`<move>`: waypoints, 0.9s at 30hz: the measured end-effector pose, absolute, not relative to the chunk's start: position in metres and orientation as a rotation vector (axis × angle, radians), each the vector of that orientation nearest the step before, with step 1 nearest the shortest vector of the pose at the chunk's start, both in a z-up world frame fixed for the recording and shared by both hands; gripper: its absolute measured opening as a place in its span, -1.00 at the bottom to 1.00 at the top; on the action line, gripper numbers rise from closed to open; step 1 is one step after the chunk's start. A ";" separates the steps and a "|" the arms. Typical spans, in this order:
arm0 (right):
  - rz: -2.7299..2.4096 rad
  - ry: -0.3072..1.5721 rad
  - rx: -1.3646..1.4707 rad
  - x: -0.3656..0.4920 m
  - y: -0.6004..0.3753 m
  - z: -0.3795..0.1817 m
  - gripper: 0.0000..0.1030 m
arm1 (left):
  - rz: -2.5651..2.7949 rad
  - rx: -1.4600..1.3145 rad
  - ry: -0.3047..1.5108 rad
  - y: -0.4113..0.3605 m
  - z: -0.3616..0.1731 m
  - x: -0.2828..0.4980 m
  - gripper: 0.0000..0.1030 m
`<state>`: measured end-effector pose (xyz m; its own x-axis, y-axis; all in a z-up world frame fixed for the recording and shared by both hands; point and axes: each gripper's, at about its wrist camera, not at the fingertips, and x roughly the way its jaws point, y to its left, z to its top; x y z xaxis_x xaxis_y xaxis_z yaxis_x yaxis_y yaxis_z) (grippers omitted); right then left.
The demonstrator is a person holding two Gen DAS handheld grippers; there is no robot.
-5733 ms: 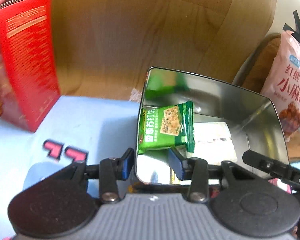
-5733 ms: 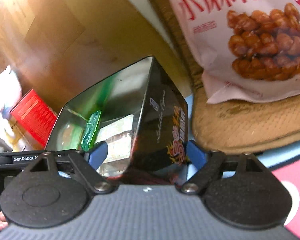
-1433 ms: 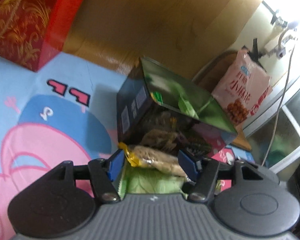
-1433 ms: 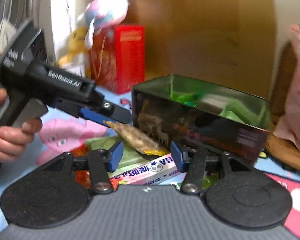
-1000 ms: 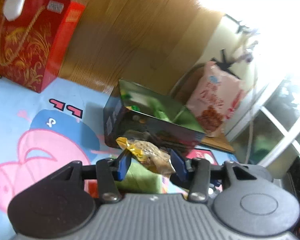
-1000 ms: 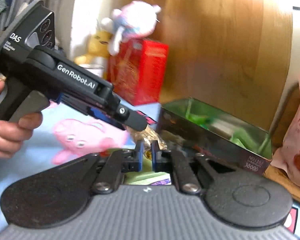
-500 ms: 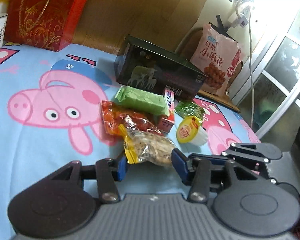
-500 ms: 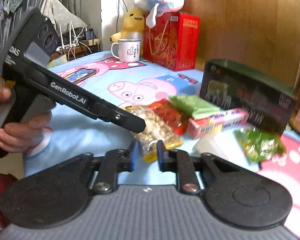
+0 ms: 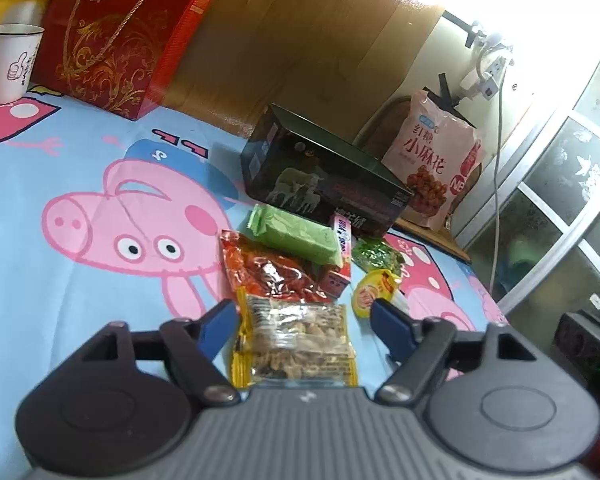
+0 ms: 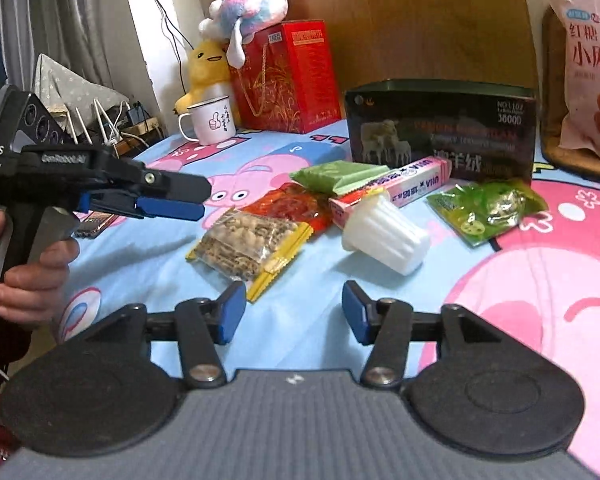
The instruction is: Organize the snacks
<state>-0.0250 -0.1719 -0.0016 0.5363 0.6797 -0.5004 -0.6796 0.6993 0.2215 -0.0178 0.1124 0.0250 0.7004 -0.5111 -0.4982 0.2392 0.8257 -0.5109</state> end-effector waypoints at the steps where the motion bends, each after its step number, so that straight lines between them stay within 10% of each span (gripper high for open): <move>1: 0.813 0.599 0.001 -0.025 -0.171 -0.002 0.14 | -0.433 -0.430 0.677 0.112 0.025 -0.018 0.51; 27: 0.879 0.569 -0.074 -0.019 -0.135 -0.005 0.37 | -0.473 -0.451 0.720 0.108 0.007 -0.004 0.59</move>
